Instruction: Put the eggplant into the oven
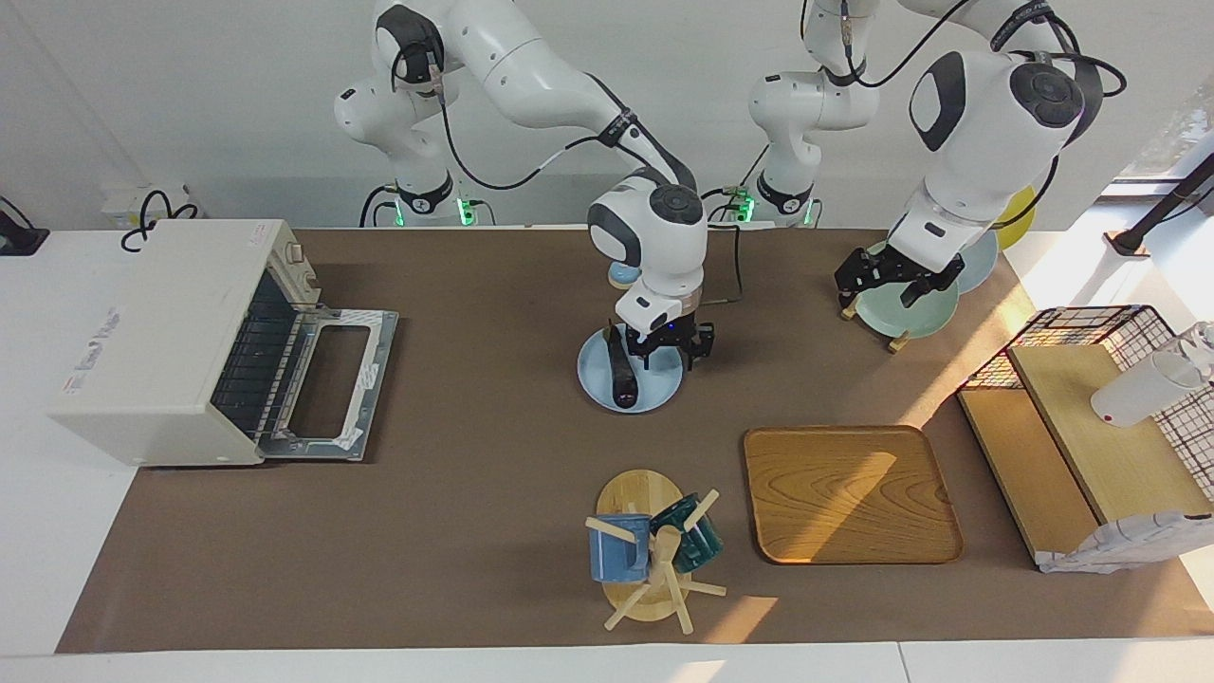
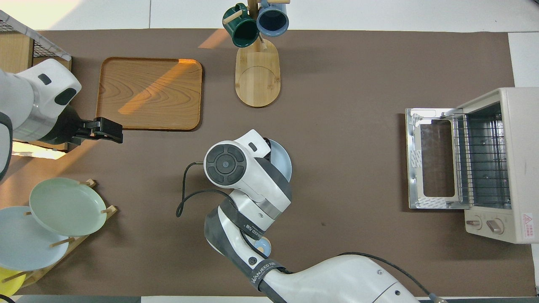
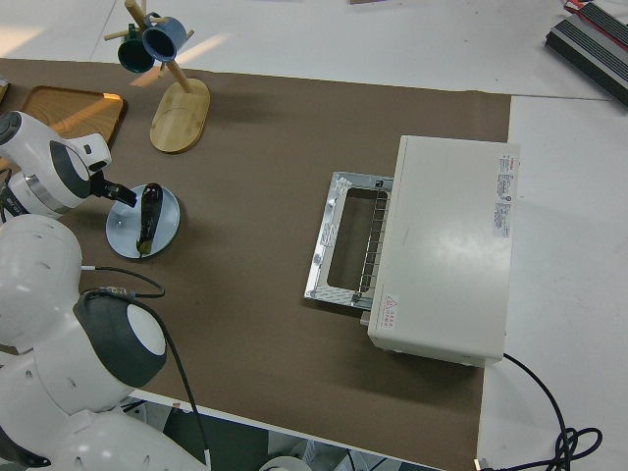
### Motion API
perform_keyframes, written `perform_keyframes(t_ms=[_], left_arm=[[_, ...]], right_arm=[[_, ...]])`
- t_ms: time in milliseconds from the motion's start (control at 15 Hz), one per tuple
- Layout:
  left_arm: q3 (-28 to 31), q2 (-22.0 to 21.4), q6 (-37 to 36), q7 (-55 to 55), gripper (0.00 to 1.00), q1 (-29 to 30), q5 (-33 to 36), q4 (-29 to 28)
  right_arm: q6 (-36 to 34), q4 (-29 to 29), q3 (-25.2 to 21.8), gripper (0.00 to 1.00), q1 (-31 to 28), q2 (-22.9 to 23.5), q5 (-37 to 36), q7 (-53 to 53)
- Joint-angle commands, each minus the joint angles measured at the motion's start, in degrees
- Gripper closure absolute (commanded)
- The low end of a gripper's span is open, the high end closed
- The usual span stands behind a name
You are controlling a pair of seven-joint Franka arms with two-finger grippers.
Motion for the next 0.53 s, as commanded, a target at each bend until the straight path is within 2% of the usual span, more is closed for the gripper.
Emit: perform_keyframes(t_ms=[0,333,467], left_arm=[[-0.2,-2.2,1.2,0.6,0.0,0.4,0.8,-2.5],[-0.1,-0.3,-1.7,0.5,0.0,0.0,0.8,3.3],[-0.1,-0.5,-2.2,0.5,0.0,0.0,0.8,3.4]], right_arm=[[1.6,-3.0,-0.1,0.34,0.2,-2.2,-1.0,0.6],[6.3,-7.3,-0.1,0.34,1.6,-3.1,-1.0,0.6],[7.3,-8.6,-0.1,0.35,1.6,-3.6,-1.1,0.5]])
